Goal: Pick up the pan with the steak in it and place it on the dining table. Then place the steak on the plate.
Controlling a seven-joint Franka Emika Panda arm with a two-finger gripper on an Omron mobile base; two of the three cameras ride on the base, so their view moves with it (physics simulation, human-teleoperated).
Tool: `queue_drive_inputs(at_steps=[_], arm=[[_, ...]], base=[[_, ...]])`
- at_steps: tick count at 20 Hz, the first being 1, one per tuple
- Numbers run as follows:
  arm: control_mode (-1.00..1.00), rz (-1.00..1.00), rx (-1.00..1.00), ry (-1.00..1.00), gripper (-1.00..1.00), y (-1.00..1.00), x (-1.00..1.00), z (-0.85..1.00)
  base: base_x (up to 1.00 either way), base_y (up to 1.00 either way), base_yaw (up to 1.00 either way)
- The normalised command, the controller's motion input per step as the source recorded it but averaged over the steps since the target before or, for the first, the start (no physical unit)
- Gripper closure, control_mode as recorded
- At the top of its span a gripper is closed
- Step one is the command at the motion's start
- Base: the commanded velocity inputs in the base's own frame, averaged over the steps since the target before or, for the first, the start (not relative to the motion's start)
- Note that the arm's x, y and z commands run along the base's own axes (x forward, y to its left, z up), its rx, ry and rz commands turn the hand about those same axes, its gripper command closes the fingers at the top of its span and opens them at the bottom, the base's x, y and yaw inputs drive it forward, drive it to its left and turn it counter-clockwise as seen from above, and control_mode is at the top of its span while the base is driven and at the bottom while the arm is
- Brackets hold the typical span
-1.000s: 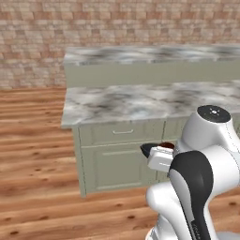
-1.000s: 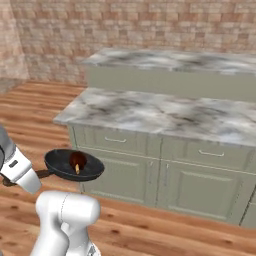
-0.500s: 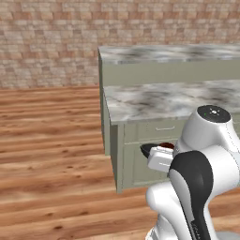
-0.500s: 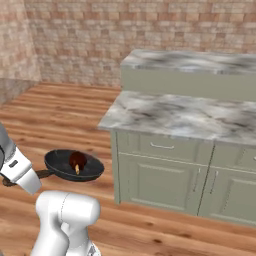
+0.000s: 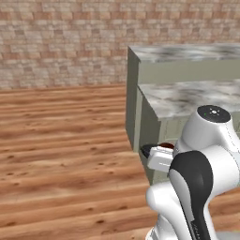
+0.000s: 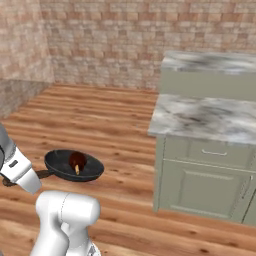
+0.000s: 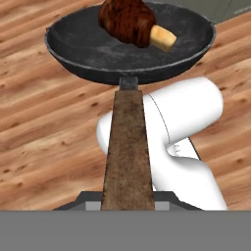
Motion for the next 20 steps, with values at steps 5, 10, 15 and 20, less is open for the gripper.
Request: queue_drive_inputs(at_steps=[5,10,15,20], arm=[[1.00,0.00,0.00,0.00,1.00,0.00,0.00,0.00],[1.00,0.00,0.00,0.00,1.00,0.00,0.00,0.00],[1.00,0.00,0.00,0.00,1.00,0.00,0.00,0.00],[1.00,0.00,0.00,0.00,1.00,0.00,0.00,0.00]], base=[[-0.18,1.00,-0.01],[-0.19,0.98,0.00],[-0.10,0.38,0.00],[0.05,0.00,0.00]])
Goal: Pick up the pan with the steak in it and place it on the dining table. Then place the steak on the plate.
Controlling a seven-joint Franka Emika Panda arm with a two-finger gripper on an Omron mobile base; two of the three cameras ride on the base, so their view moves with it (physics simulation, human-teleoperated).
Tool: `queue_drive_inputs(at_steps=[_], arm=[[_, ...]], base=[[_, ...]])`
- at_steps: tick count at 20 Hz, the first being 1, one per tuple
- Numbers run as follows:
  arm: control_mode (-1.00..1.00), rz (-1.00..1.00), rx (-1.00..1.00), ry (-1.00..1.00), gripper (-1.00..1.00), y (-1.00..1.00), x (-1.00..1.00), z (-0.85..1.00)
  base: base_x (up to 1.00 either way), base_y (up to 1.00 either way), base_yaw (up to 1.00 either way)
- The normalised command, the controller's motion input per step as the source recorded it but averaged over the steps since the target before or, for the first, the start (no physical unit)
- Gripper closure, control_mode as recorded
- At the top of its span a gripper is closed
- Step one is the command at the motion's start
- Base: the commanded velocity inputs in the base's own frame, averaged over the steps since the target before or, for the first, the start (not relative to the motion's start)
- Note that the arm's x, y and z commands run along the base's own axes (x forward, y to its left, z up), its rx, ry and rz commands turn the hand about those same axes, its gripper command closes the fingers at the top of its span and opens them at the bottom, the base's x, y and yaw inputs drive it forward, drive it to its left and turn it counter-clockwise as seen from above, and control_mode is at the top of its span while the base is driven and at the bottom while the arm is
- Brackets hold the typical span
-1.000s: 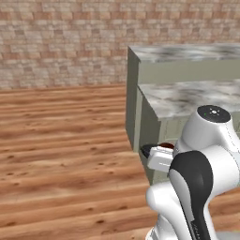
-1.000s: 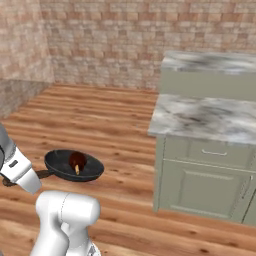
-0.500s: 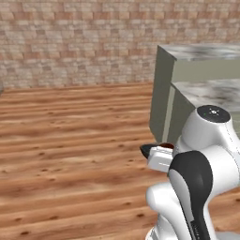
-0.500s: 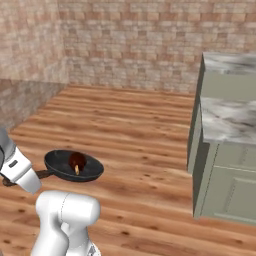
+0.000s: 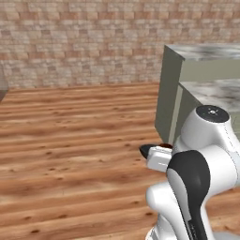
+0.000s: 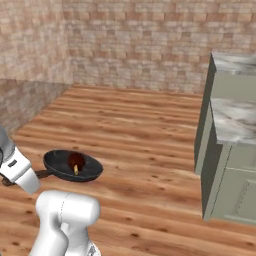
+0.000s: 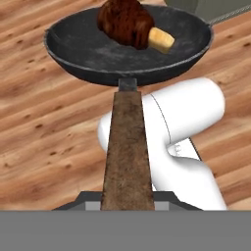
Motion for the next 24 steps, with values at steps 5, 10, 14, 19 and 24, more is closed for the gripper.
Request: queue_drive_inputs(at_steps=[5,10,14,19,24], arm=[[1.00,0.00,0.00,0.00,1.00,0.00,0.00,0.00],[1.00,0.00,0.00,0.00,1.00,0.00,0.00,0.00],[1.00,0.00,0.00,0.00,1.00,0.00,0.00,0.00],[1.00,0.00,0.00,0.00,1.00,0.00,0.00,0.00],[1.00,0.00,0.00,0.00,1.00,0.00,0.00,0.00]], base=[[0.67,0.21,-0.01],[0.94,0.48,-0.03],[1.00,0.57,-0.03],[1.00,0.59,-0.03],[1.00,0.56,-0.03]])
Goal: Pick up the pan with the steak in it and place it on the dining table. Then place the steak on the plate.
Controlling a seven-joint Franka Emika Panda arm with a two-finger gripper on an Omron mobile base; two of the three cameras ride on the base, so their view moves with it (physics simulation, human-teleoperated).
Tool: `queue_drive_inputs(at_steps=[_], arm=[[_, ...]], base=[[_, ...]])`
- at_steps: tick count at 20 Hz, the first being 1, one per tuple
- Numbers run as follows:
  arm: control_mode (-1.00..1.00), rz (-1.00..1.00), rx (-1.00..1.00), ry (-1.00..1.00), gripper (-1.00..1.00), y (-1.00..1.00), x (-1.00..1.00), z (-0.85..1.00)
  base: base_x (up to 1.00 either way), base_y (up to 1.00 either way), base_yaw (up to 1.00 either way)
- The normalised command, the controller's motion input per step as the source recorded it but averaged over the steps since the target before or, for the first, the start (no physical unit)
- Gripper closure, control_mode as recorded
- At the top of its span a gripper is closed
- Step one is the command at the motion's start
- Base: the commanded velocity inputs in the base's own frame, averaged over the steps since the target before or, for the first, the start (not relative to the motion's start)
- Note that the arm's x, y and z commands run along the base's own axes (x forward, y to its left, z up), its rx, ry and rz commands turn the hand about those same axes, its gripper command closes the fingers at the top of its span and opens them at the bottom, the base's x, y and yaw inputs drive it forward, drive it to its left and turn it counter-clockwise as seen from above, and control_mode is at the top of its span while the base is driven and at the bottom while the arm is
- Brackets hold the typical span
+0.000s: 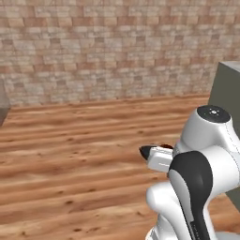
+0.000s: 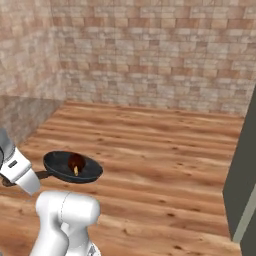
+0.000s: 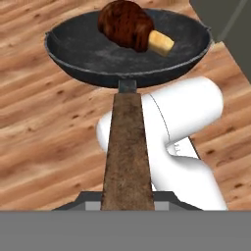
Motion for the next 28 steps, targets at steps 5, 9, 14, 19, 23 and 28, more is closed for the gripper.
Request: queue_drive_inputs(at_steps=[5,9,14,19,23,28], arm=[[1.00,0.00,0.00,0.00,1.00,0.00,0.00,0.00],[1.00,0.00,0.00,0.00,1.00,0.00,0.00,0.00],[1.00,0.00,0.00,0.00,1.00,0.00,0.00,0.00],[1.00,0.00,0.00,0.00,1.00,0.00,0.00,0.00],[1.00,0.00,0.00,0.00,1.00,0.00,0.00,0.00],[1.00,0.00,0.00,0.00,1.00,0.00,0.00,0.00]], base=[[1.00,0.44,-0.06],[1.00,0.41,-0.06],[1.00,0.39,-0.06],[1.00,0.38,-0.06],[1.00,0.37,-0.07],[1.00,0.32,-0.10]])
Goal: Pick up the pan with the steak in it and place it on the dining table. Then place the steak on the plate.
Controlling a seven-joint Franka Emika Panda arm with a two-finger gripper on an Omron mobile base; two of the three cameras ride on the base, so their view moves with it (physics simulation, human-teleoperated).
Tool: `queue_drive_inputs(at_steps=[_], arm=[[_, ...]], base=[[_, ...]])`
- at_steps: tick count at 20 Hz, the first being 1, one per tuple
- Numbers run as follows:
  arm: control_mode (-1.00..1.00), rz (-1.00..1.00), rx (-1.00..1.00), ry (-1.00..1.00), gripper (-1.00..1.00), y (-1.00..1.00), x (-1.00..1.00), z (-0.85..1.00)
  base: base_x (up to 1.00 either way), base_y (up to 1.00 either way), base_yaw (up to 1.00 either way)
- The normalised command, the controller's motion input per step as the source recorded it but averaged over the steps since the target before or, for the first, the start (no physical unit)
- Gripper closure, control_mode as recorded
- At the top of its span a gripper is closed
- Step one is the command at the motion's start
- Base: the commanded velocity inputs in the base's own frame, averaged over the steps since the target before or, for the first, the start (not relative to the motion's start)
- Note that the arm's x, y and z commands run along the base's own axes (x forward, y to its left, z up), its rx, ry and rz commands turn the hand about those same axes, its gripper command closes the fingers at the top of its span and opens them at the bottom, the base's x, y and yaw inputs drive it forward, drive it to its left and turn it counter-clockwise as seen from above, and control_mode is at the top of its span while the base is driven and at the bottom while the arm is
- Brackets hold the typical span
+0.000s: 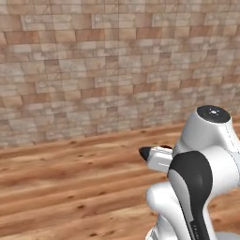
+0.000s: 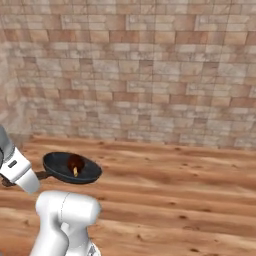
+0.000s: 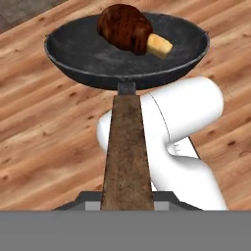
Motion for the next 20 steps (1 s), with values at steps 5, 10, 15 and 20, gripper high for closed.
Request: queue_drive_inputs(at_steps=[5,10,15,20], arm=[[1.00,0.00,0.00,0.00,1.00,0.00,0.00,0.00],[1.00,0.00,0.00,0.00,1.00,0.00,0.00,0.00],[1.00,0.00,0.00,0.00,1.00,0.00,0.00,0.00],[1.00,0.00,0.00,0.00,1.00,0.00,0.00,0.00]], base=[[0.85,0.25,-0.26],[0.64,0.28,-0.34],[0.35,0.23,-0.44],[0.19,0.14,-0.49]])
